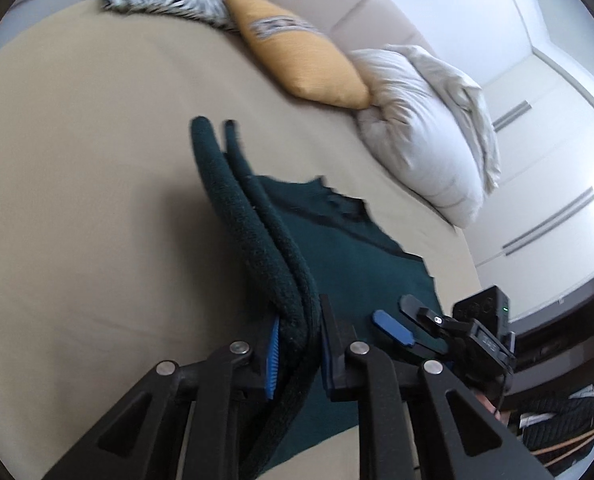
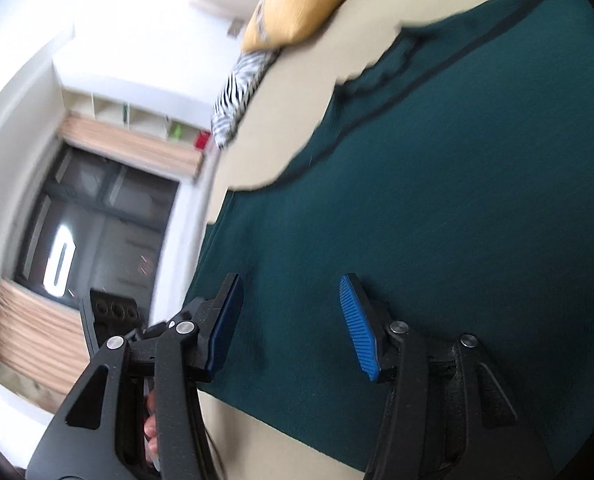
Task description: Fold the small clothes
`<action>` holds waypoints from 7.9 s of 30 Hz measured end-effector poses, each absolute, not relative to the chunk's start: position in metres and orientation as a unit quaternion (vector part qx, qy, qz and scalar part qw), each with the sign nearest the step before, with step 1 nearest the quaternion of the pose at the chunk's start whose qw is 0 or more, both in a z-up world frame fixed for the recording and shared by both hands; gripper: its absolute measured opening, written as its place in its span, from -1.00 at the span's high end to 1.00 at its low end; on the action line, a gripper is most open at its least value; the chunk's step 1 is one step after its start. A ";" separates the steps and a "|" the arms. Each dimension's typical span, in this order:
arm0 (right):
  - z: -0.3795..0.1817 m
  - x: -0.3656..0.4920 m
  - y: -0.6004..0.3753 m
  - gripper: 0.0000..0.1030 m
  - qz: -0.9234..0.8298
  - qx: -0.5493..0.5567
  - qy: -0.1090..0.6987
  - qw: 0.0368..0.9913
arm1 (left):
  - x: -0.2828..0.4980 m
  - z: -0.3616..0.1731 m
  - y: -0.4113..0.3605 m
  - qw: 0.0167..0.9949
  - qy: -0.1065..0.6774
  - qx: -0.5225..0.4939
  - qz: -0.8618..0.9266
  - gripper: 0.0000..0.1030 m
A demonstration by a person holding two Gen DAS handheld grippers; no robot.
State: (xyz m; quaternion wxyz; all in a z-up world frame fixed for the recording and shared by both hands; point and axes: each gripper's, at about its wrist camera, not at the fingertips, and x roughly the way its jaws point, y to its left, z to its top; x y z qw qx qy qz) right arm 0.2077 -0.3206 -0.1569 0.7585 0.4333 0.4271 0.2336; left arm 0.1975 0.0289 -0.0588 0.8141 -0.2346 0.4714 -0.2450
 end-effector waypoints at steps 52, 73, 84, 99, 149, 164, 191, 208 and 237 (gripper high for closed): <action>-0.106 0.187 -0.494 0.79 0.088 0.294 0.486 0.818 | 0.192 -0.053 -0.173 0.811 0.447 -0.125 -0.357 -0.16; -0.163 0.144 -0.581 0.79 0.085 0.386 0.452 0.800 | 0.218 -0.099 -0.241 0.837 0.432 -0.008 -0.334 -0.23; -0.123 0.062 -0.553 0.54 0.052 0.369 0.459 0.806 | 0.211 -0.098 -0.239 0.838 0.432 0.010 -0.334 -0.23; -0.169 0.036 -0.536 0.83 0.056 0.384 0.447 0.806 | 0.202 -0.097 -0.228 0.834 0.433 0.025 -0.340 -0.23; -0.123 0.239 -0.539 0.73 0.092 0.349 0.458 0.812 | 0.246 -0.115 -0.261 0.833 0.447 0.047 -0.323 -0.28; -0.103 0.167 -0.553 0.73 0.081 0.370 0.380 0.844 | 0.246 -0.117 -0.264 0.836 0.443 0.056 -0.319 -0.28; -0.146 0.153 -0.536 0.02 0.044 0.311 0.489 0.814 | 0.241 -0.132 -0.186 0.790 0.530 -0.135 -0.278 -0.54; -0.085 0.139 -0.378 0.62 -0.062 -0.065 0.462 0.882 | 0.186 -0.061 -0.155 0.828 0.496 -0.023 -0.260 0.32; -0.161 0.088 -0.177 0.33 0.096 0.114 0.496 0.855 | 0.103 -0.114 0.075 0.838 0.510 -0.060 -0.186 -0.28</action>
